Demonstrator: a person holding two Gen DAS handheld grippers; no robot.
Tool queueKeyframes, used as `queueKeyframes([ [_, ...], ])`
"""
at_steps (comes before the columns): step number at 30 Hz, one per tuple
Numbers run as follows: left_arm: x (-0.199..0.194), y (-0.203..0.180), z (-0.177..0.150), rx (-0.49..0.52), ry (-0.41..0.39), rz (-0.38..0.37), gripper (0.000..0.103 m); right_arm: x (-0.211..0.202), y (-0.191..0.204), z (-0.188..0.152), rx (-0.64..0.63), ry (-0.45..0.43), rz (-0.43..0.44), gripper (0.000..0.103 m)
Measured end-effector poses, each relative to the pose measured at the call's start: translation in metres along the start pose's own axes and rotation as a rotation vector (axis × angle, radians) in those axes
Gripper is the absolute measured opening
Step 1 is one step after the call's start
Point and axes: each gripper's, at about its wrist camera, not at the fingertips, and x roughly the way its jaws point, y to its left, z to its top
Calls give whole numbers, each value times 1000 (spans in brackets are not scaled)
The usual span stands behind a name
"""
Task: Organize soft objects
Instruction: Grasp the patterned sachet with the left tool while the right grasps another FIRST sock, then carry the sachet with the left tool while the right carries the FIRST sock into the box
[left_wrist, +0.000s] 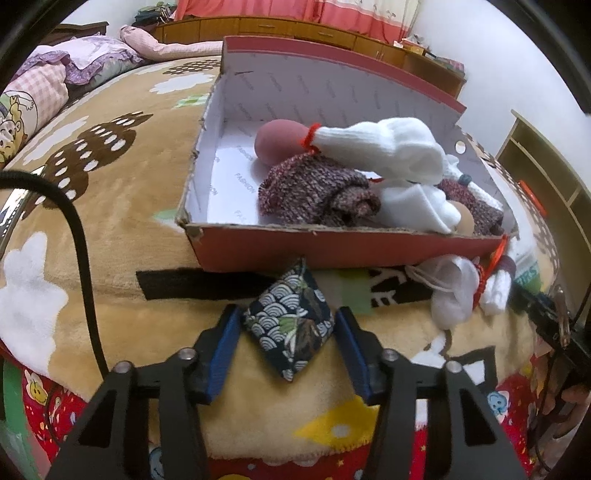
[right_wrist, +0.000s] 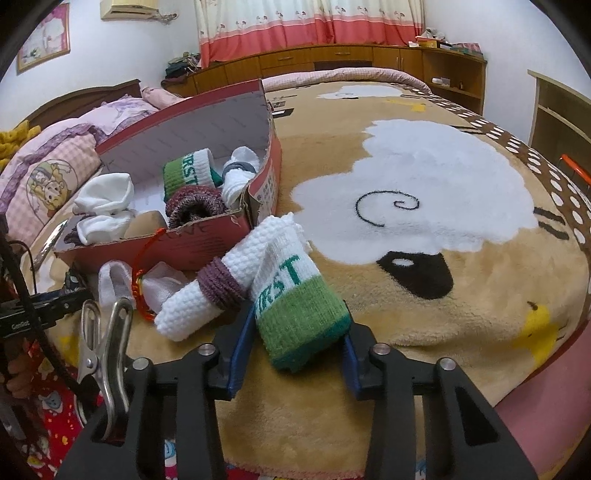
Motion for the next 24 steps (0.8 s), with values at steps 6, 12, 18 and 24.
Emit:
queueKeyframes([
  [6, -5, 0, -1, 8, -2, -14, 50, -7, 2, -2, 9, -11, 4, 38],
  [12, -17, -5, -6, 15, -6, -39, 50, -19, 4, -3, 15, -32, 2, 38],
  [18, -33, -9, -6, 32, -32, -59, 50, -33, 5, -5, 24, -55, 5, 38],
  [24, -44, -12, -6, 39, -52, -71, 50, -45, 9, -4, 20, -80, 12, 38],
])
